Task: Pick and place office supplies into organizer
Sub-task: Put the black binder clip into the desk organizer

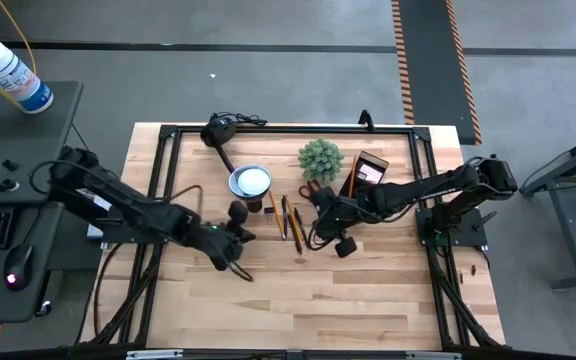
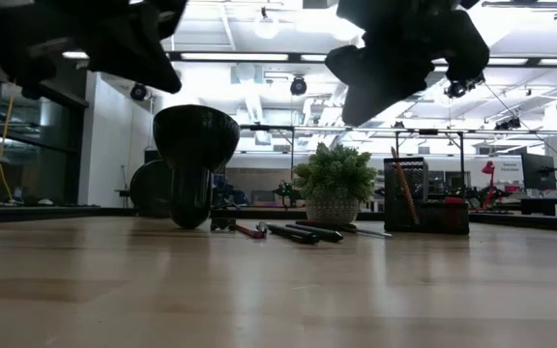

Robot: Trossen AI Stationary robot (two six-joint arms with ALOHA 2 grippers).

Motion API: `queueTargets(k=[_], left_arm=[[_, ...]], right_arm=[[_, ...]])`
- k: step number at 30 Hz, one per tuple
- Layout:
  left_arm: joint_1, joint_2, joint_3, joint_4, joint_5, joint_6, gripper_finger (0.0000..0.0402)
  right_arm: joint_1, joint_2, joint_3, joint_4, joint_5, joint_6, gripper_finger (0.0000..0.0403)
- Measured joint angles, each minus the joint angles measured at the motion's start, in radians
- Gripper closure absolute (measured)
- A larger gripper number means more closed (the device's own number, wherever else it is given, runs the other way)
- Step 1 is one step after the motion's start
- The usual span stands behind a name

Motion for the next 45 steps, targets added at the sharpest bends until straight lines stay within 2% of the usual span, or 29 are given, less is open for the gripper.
queueTargets(k=[3,6,13,18,23,28,35,40,45], left_arm=[[0.025,0.093,0.115,-0.136,-0.037,0.065,0.0401],[0.062,0.166,0.195,-0.192,-0.059,0.155,0.0401],[0.12,0.309,0.315,-0.283,-0.04,0.374,0.0401],[0.154,0.381,0.376,-0.38,-0.005,0.415,0.0401],[0.181,0.437,0.405,-0.409,0.027,0.476,0.0401],[0.207,0.479,0.439,-0.427,0.041,0.519,0.0401],[0.245,0.562,0.521,-0.485,0.117,0.556,0.0401],[0.257,0.634,0.576,-0.561,0.106,0.579,0.0401],[0.257,0.687,0.598,-0.603,0.076,0.582,0.0401]], right_arm=[[0.0,0.0,0.0,-0.019,-0.017,0.007,0.0329],[0.0,0.0,0.0,-0.04,-0.023,0.008,0.0329],[0.0,-0.014,0.0,-0.142,-0.041,0.008,0.0329],[0.0,-0.06,0.0,-0.221,-0.07,0.051,0.0329],[0.0,-0.184,-0.067,-0.231,-0.07,0.1,0.0329],[0.0,-0.354,-0.183,-0.144,-0.029,0.161,0.0329],[0.0,-0.542,-0.305,-0.031,-0.005,0.192,0.0329],[0.0,-0.605,-0.373,0.017,0.005,0.189,0.0329],[0.0,-0.609,-0.423,0.034,0.016,0.208,0.0329]])
